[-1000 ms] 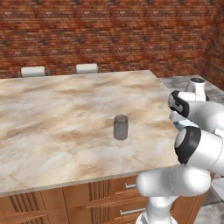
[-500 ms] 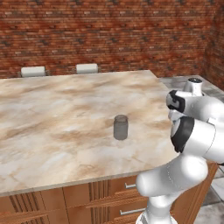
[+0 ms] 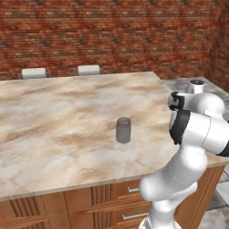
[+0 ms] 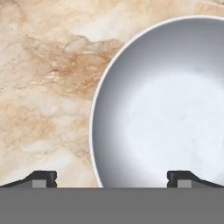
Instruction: Pick the jar and bowl and place them in the sink. Then turn on the water.
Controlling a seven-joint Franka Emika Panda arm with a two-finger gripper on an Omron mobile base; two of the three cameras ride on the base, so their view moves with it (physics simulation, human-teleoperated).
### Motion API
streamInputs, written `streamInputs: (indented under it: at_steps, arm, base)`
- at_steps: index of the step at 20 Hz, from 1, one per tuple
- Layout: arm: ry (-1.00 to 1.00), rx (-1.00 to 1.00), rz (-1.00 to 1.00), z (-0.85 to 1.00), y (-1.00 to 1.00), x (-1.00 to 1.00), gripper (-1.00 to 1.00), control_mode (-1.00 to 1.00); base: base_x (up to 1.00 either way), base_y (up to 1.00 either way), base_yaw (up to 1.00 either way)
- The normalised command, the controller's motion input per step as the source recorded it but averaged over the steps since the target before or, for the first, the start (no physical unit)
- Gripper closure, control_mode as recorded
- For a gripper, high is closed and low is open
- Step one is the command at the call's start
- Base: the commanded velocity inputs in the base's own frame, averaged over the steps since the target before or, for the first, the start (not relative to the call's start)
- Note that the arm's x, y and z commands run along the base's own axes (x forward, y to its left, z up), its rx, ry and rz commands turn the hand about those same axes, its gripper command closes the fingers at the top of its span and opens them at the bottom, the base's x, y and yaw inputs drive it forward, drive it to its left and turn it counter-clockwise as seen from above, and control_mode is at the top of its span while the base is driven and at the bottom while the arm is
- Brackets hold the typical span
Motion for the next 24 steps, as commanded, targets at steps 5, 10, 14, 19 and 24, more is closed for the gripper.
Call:
streamInputs:
  at_steps: [5,10,14,19,24]
  arm:
    - [0.0,0.0,0.0,-0.13,-0.07,0.24,-1.0,-1.0]
    - [0.0,0.0,0.0,-0.16,-0.01,0.13,-1.0,-1.0]
    - [0.01,0.0,0.0,-0.15,0.0,0.0,-1.0,-1.0]
    - [0.01,0.0,0.0,-0.14,0.0,0.0,-1.0,-1.0]
    - [0.02,0.0,0.0,-0.12,0.0,0.0,-1.0,-1.0]
  base:
    - [0.0,0.0,0.0]
    - [0.0,0.0,0.0]
    - [0.0,0.0,0.0]
    - [0.0,0.0,0.0]
    - [0.0,0.0,0.0]
